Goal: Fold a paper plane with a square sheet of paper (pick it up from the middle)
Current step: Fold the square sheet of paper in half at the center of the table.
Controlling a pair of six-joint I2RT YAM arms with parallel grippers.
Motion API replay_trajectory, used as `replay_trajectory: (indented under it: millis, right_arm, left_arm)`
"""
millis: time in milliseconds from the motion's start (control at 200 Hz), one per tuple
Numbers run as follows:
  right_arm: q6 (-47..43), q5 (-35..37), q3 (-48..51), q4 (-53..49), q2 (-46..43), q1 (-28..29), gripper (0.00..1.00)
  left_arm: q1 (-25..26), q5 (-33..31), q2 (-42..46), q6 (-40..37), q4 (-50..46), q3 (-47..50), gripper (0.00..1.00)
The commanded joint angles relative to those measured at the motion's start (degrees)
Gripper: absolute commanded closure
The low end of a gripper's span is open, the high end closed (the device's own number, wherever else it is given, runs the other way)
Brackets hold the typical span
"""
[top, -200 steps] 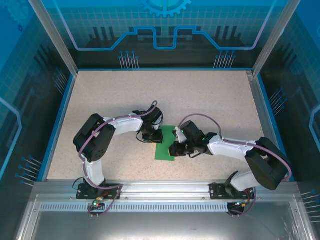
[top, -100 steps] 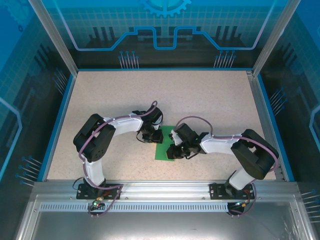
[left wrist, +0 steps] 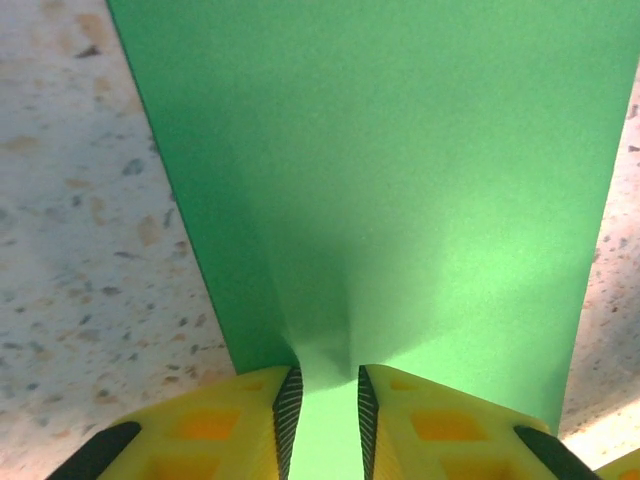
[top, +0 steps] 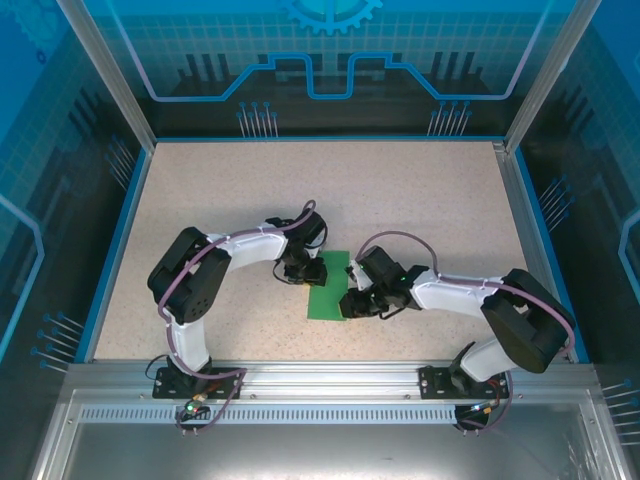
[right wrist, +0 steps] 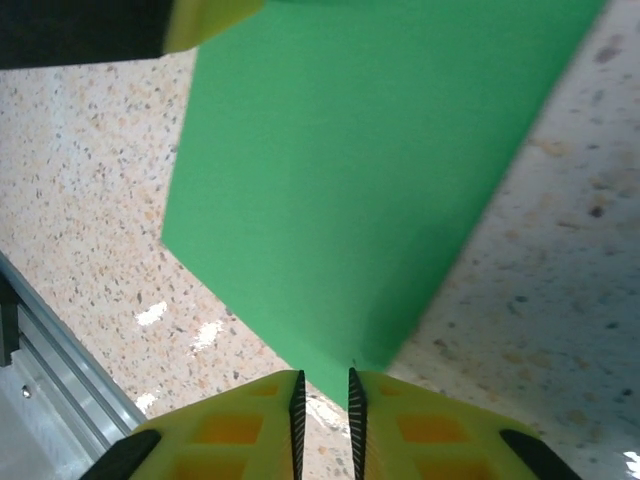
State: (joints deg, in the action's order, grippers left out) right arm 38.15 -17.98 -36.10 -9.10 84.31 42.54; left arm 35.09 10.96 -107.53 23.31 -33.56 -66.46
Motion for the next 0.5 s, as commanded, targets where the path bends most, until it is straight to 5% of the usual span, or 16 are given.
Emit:
replay_trajectory:
  millis: [0,495]
  right_arm:
    - [0.4,1.1,-0.7,-1.8,-1.4,-1.7,0.77]
    - [4.9,-0.6,-2.3,2.0,-1.1,-6.8,0.63]
  left_arm:
    - [-0.5,-4.2,0.7,-1.7,-6.7,-1.7,0.71]
    - [-0.5,-6.9,8.7,1.3,-11.0,-1.5,0.52]
